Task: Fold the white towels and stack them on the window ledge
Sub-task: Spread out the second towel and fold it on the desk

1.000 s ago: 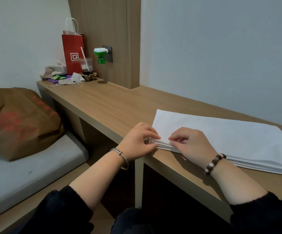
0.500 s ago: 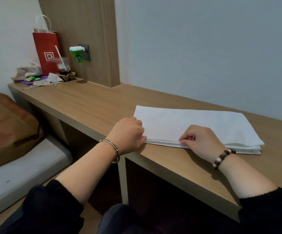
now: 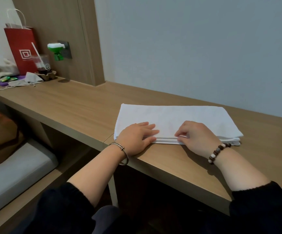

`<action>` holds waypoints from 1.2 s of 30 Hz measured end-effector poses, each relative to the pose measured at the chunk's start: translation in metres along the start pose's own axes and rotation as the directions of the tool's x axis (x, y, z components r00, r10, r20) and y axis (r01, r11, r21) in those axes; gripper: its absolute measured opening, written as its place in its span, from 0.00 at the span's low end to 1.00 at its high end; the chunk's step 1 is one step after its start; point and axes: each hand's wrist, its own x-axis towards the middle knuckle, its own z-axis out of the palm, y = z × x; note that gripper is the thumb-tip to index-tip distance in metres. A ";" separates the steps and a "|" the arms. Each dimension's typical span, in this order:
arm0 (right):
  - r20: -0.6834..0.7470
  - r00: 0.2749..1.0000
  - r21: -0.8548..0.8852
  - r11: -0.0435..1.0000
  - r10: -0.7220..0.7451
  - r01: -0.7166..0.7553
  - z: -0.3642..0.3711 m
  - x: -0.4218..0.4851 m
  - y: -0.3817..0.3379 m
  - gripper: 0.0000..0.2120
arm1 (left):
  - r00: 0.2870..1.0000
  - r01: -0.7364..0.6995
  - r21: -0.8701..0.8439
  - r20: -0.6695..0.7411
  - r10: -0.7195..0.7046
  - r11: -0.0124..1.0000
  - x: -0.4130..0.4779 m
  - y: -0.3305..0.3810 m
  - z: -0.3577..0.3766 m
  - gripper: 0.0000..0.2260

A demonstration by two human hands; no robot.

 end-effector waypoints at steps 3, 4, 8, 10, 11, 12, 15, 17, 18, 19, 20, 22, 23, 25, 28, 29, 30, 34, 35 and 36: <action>-0.005 1.000 -0.025 1.000 -0.019 0.019 -0.002 0.000 0.000 0.08 | 1.000 0.014 -0.015 -0.009 -0.014 1.000 0.002 0.001 0.000 0.17; -0.009 1.000 -0.029 0.999 -0.028 0.027 -0.002 0.001 0.000 0.08 | 1.000 0.017 -0.017 -0.010 -0.017 1.000 0.002 0.002 0.000 0.17; -0.023 0.997 -0.055 0.996 -0.069 0.068 -0.001 0.004 -0.001 0.09 | 1.000 0.018 -0.003 -0.011 -0.018 1.000 0.002 0.002 0.000 0.17; -0.072 0.992 -0.070 0.993 -0.102 0.097 0.000 0.004 0.001 0.09 | 1.000 0.019 0.000 -0.005 -0.019 1.000 0.003 0.002 0.000 0.17; -0.093 0.988 -0.082 0.990 -0.120 0.113 0.000 0.003 0.002 0.08 | 1.000 0.019 0.004 0.000 -0.019 1.000 0.003 0.001 0.000 0.17; -0.103 0.985 -0.098 0.986 -0.141 0.131 -0.001 0.002 0.002 0.08 | 1.000 0.018 0.009 0.005 -0.018 1.000 0.003 0.001 0.000 0.17; -0.107 0.973 -0.136 0.972 -0.206 0.191 0.001 -0.003 0.002 0.07 | 1.000 0.018 0.011 0.011 -0.018 1.000 0.003 0.002 0.000 0.18; -0.118 0.966 -0.142 0.967 -0.231 0.214 0.002 -0.006 0.002 0.06 | 1.000 0.015 0.017 0.009 -0.015 1.000 0.003 0.002 0.000 0.18; -0.101 0.967 -0.150 0.965 -0.233 0.217 0.002 -0.007 0.001 0.07 | 1.000 0.012 0.019 0.006 -0.012 1.000 0.003 0.002 0.000 0.18; -0.071 0.971 -0.156 0.964 -0.228 0.214 0.003 -0.008 0.001 0.07 | 1.000 0.006 0.020 -0.003 -0.006 1.000 0.003 0.002 0.000 0.17; -0.042 0.976 -0.154 0.966 -0.215 0.206 0.004 -0.008 0.002 0.07 | 1.000 -0.001 0.014 -0.023 0.002 1.000 0.002 0.001 0.001 0.17; -0.024 0.983 -0.124 0.976 -0.181 0.176 0.005 -0.008 0.004 0.08 | 0.994 -0.010 -0.054 -0.113 0.003 0.998 -0.001 0.000 0.005 0.15; -0.031 0.986 -0.106 0.981 -0.165 0.161 0.006 -0.009 0.004 0.07 | 0.983 -0.017 -0.109 -0.184 -0.004 0.994 -0.003 0.000 0.007 0.12; -0.041 0.989 -0.085 0.986 -0.145 0.141 0.006 -0.008 0.005 0.07 | 0.950 -0.039 -0.187 -0.311 -0.021 0.982 -0.006 -0.002 0.008 0.07; -0.040 0.992 -0.064 0.991 -0.117 0.114 0.006 -0.007 0.004 0.06 | 0.937 -0.054 -0.165 -0.348 -0.007 0.985 -0.007 -0.002 0.007 0.02; -0.038 0.994 -0.060 0.993 -0.107 0.105 0.006 -0.007 0.004 0.06 | 0.938 -0.064 -0.133 -0.347 0.014 0.989 -0.006 -0.001 0.007 0.03; -0.039 0.995 -0.058 0.994 -0.097 0.094 0.006 -0.007 0.004 0.06 | 0.930 -0.096 -0.083 -0.363 0.060 0.992 -0.006 0.000 0.006 0.04; -0.052 0.997 -0.069 0.996 -0.057 0.054 0.007 -0.006 0.002 0.05 | 0.861 -0.253 0.133 -0.421 0.285 0.958 -0.005 -0.003 0.005 0.08; -0.054 0.997 -0.072 0.996 -0.050 0.046 0.007 -0.006 0.002 0.05 | 0.851 -0.272 0.156 -0.421 0.313 0.950 -0.005 -0.004 0.006 0.10; -0.055 0.997 -0.072 0.997 -0.046 0.042 0.007 -0.006 0.002 0.05 | 0.846 -0.282 0.163 -0.422 0.325 0.945 -0.005 -0.005 0.006 0.10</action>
